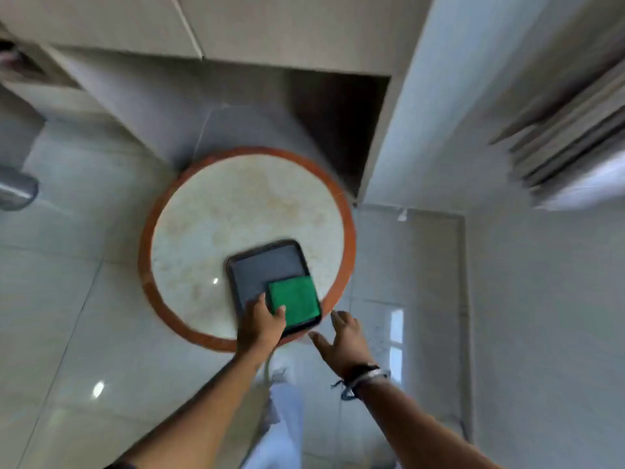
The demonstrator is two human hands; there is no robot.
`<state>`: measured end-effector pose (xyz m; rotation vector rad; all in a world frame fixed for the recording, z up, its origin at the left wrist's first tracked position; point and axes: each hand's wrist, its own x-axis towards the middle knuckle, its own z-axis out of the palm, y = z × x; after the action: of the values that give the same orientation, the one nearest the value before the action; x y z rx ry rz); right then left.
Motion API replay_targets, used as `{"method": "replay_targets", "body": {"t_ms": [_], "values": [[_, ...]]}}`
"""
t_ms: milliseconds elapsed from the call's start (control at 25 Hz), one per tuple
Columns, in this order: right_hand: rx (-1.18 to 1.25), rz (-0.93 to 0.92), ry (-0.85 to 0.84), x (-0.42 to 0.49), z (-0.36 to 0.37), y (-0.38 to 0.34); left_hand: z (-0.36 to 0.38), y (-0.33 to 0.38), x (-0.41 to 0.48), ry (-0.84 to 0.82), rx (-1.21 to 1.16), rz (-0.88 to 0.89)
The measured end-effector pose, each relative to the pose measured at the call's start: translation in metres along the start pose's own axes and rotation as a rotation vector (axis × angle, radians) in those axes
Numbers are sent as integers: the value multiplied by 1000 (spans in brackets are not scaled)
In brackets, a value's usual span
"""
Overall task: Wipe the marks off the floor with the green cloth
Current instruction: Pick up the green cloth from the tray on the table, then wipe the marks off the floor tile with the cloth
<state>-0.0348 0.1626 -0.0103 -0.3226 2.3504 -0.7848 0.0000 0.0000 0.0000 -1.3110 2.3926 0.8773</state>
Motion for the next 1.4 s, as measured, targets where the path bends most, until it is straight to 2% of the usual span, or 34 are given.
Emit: {"method": "replay_targets", "body": {"t_ms": [120, 280, 400, 480, 560, 760, 840, 1000, 1120, 1240, 1320, 1400], "values": [[168, 155, -65, 41, 56, -6, 40, -38, 35, -56, -154, -200], [115, 262, -13, 83, 81, -4, 79, -43, 72, -99, -514, -409], [77, 294, -28, 90, 85, 1, 85, -46, 83, -108, -537, -495], [196, 337, -75, 95, 78, 5, 80, -47, 83, -198, -574, -548], [346, 393, -102, 96, 61, 9, 66, -40, 80, -230, -590, -523], [561, 422, -104, 82, 14, 36, 38, -3, 36, -317, -807, -287], [788, 437, -122, 70, -3, 53, 40, 14, 15, -412, -908, -223], [1355, 391, -359, 48, -29, 121, 89, 41, -13, -709, -1034, -135], [1538, 380, -331, 39, -26, 193, 155, 43, -16, -753, -897, -166], [1455, 520, -98, 38, 8, 273, 241, 23, -4, -728, -537, -177], [1249, 703, 138, 46, 42, 329, 303, 0, 17, -689, -311, -124], [866, 824, 342, 60, 77, 383, 358, -28, 51, -620, 50, 100]]}}
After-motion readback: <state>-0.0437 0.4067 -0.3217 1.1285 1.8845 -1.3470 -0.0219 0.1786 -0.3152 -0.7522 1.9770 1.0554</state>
